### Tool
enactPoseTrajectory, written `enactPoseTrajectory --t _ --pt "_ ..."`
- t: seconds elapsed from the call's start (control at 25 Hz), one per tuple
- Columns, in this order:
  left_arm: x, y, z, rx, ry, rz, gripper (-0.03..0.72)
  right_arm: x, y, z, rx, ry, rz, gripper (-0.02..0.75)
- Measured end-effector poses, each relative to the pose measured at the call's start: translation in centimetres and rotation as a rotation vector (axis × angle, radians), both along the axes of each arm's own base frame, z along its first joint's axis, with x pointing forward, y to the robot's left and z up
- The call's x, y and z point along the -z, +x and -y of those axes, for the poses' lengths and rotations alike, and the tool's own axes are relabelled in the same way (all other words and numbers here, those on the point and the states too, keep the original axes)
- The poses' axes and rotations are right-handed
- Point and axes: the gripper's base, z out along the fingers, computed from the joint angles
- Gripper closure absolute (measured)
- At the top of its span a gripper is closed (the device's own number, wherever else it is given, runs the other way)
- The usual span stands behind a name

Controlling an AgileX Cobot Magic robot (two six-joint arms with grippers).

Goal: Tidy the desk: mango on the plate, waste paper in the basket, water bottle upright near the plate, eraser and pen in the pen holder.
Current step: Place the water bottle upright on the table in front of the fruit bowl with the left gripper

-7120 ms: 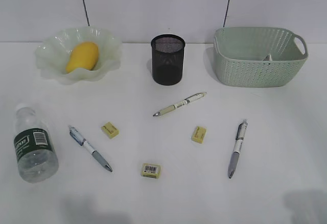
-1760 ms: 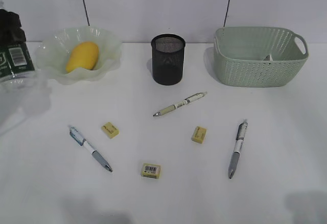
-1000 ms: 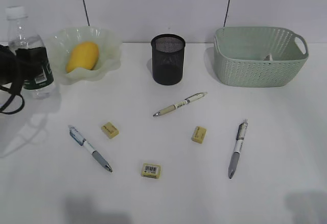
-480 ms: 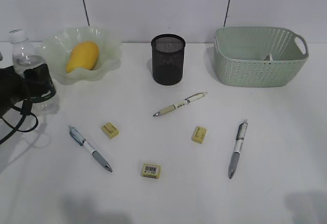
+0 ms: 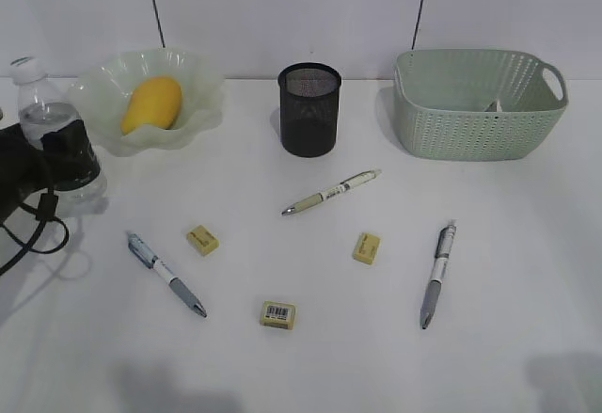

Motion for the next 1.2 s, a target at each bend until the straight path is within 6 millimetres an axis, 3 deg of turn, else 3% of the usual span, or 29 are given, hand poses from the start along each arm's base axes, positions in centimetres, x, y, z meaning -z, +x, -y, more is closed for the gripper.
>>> enactPoseTrajectory --t 0.24,0.6,0.92,1.2 --pt "0.3 -0.9 -0.1 0.003 0.004 -0.009 0.177 0.0 0.0 0.0 0.0 0.0 0.0 0.177" --pt "1.2 -1.4 0.0 0.013 0.013 -0.093 0.094 0.0 0.0 0.0 0.0 0.0 0.0 0.177" --pt "1.5 -1.7 0.3 0.056 0.022 -0.118 0.074 0.0 0.0 0.0 0.001 0.001 0.0 0.177" --pt "1.2 -4.4 -0.1 0.05 0.025 -0.167 0.071 0.0 0.0 0.0 0.001 0.001 0.0 0.177"
